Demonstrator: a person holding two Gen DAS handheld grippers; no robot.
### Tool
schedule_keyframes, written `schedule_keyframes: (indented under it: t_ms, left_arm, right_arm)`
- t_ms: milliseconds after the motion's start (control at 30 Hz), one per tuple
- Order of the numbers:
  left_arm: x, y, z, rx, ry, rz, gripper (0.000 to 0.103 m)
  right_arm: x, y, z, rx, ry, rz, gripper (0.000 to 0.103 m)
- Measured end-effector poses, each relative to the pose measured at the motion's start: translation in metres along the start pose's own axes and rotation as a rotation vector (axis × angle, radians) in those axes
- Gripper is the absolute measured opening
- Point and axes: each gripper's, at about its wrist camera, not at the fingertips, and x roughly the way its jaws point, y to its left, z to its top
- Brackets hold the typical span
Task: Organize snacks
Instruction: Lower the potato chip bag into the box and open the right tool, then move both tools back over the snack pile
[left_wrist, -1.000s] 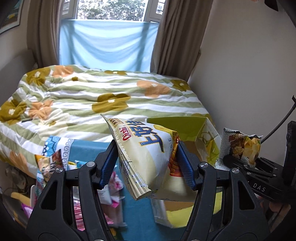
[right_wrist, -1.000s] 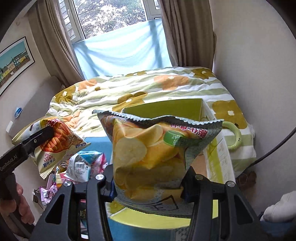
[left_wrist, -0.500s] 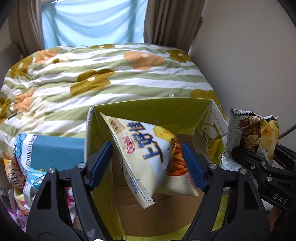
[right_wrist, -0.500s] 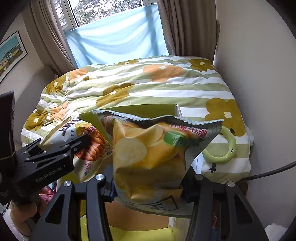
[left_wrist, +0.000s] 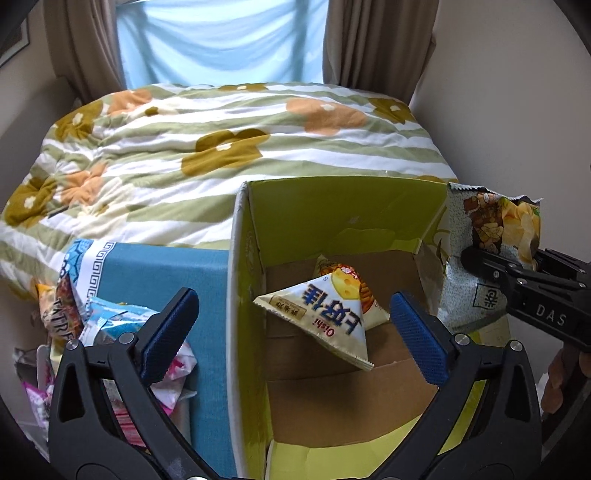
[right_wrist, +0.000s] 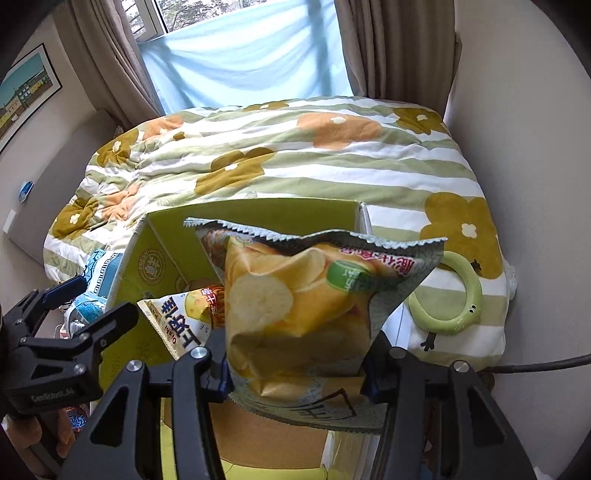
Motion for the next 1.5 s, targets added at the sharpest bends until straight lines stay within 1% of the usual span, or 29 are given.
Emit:
schedule_keyframes:
  t_ms: [133, 300, 367, 400, 433, 467, 500, 600, 733, 867, 1133, 1233, 1367, 1500]
  left_arm:
    - [-0.016, 0.01, -0.012, -0.024, -0.012, 0.024, 0.102]
    - [-0.029, 0.026, -0.018, -0.031, -0.029, 0.063, 0.102]
    - [-0.032, 0.033, -0.02, -0.039, -0.032, 0.065, 0.102]
    - [-0.033, 0.035, -0.021, -0.043, -0.033, 0.065, 0.102]
    - [-0.034, 0.037, -0.022, -0.047, -0.033, 0.065, 0.102]
    - [-0.035, 0.039, -0.024, -0.05, -0.033, 0.065, 0.102]
    - [-0.036, 0.042, -0.026, -0.053, -0.032, 0.066, 0.102]
    - [-0.038, 0.046, -0.034, -0.064, -0.028, 0.066, 0.102]
    - [-0.04, 0.048, -0.043, -0.072, -0.019, 0.048, 0.102]
    - [-0.047, 0.048, -0.048, -0.069, -0.029, 0.045, 0.102]
    - [-0.085, 0.051, -0.052, -0.049, -0.074, 0.04, 0.102]
    - [-0.104, 0.058, -0.055, -0.047, -0.099, 0.032, 0.102]
    - [-0.13, 0.075, -0.061, -0.034, -0.132, 0.018, 0.102]
    - [-0.155, 0.104, -0.073, -0.004, -0.164, 0.004, 0.102]
  right_arm:
    - [0.007, 0.006, 0.009, -0.016, -0.001, 0.037, 0.048]
    - [0.026, 0.013, 0.015, -0.035, 0.028, 0.046, 0.048]
    - [0.034, 0.015, 0.016, -0.046, 0.041, 0.043, 0.05]
    - [0.037, 0.015, 0.016, -0.047, 0.045, 0.04, 0.053]
    - [0.04, 0.014, 0.016, -0.043, 0.043, 0.036, 0.069]
    - [0.042, 0.014, 0.016, -0.038, 0.04, 0.038, 0.095]
    - [0.043, 0.013, 0.015, -0.034, 0.039, 0.034, 0.103]
    - [0.037, 0.009, 0.007, -0.022, 0.021, 0.013, 0.103]
    - [0.029, 0.007, -0.006, 0.01, 0.025, 0.025, 0.103]
    - [0.018, 0.009, -0.013, 0.017, 0.017, 0.019, 0.103]
    - [-0.017, 0.015, -0.019, 0.009, -0.036, -0.004, 0.103]
    - [-0.038, 0.023, -0.023, -0.004, -0.067, -0.023, 0.103]
    - [-0.067, 0.039, -0.03, -0.003, -0.123, -0.007, 0.103]
    - [-0.094, 0.07, -0.041, 0.007, -0.183, -0.001, 0.103]
